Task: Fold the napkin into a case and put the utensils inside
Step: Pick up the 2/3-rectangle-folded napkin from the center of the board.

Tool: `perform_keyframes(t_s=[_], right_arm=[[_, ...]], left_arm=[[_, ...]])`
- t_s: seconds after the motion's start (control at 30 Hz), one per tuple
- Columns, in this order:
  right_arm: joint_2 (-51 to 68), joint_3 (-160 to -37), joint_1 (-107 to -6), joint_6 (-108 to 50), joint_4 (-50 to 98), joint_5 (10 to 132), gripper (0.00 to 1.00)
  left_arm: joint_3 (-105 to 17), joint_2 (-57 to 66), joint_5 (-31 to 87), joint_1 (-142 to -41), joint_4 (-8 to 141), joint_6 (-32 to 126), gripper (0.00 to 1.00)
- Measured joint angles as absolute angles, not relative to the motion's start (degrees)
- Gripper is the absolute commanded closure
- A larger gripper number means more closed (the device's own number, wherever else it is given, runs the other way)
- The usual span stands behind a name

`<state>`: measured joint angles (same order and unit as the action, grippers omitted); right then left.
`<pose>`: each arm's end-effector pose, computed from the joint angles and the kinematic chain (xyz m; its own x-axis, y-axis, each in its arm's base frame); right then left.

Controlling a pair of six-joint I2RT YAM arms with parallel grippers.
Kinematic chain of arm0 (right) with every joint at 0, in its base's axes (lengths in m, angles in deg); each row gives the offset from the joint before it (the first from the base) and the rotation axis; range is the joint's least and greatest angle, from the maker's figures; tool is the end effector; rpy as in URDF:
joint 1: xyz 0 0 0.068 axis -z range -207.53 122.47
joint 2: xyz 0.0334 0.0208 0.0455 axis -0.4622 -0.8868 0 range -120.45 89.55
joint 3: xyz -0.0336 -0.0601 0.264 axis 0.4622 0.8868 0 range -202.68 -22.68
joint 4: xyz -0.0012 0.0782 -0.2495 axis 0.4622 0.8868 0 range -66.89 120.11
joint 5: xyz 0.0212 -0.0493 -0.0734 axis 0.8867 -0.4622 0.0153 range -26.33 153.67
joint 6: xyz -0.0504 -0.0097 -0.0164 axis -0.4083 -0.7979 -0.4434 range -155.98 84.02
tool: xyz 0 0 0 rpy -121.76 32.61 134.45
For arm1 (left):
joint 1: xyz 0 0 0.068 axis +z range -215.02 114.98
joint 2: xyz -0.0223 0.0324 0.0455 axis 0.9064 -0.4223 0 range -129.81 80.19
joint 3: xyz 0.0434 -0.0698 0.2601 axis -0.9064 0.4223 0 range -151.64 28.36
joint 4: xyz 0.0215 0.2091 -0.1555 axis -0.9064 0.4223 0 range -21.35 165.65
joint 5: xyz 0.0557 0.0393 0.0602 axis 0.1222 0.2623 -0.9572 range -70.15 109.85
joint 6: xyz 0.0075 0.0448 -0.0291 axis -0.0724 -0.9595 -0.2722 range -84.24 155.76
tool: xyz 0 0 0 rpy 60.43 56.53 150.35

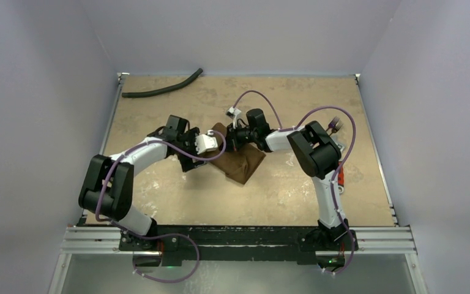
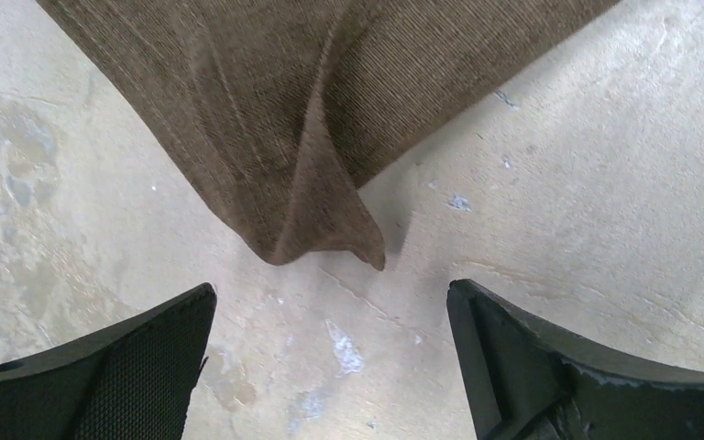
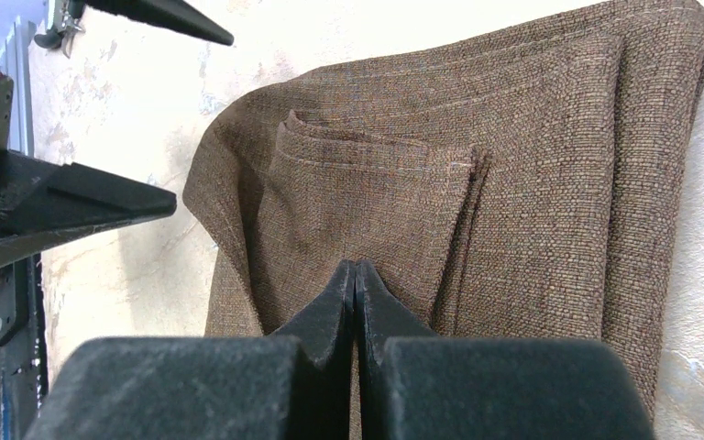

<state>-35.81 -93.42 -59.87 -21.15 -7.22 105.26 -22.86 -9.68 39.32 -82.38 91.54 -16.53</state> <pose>0.3721 0.2635 0.1223 -0.5693 -0.1338 -0.8112 -0.7919 0.3544 0.4973 0.2823 -0.1007 0.1767 -0.1707 0.8349 -0.5233 0.9287 0.3139 0.1977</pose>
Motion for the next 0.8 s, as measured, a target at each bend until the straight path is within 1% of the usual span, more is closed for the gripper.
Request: perform_keyframes(t_s=[0.17,0.37,0.5,0.57,0.67,0.73,0.8], right_arm=[[-35.8,-93.4,-59.9,-21.1,-7.2,105.3,1.00],[-35.8,-93.3,-59.9,-21.0,-7.3,105.3,1.00],[-35.8,-93.0,-59.9,-21.0,-7.7,105.4,1.00],[-35.8,-93.0,-59.9,-21.0,-7.7,105.4,1.00],[-35.8,-93.0,-59.9,-21.0,-7.8,105.5,1.00],[-35.8,-93.0,-59.9,-21.0,-7.8,105.5,1.00],[-35.8,-92.9,-59.9,-21.0,-7.9,105.5,1.00]], left_arm=[[-18.3,-6.5,36.8,-84.0,87.6,-14.1,0.01],[-17.6,-6.3,29.9,-88.8,80.0,-10.0,0.02],[-17.6,-7.3,26.5,-89.7,76.8,-9.2,0.03],[-17.6,-8.4,25.0,-89.7,76.2,-9.2,0.08],[-17.6,-9.4,23.8,-89.7,76.0,-9.3,0.18],[-17.6,-9.5,23.3,-89.7,76.0,-9.8,0.23],[-17.9,-9.5,22.6,-89.7,76.1,-10.3,0.30]])
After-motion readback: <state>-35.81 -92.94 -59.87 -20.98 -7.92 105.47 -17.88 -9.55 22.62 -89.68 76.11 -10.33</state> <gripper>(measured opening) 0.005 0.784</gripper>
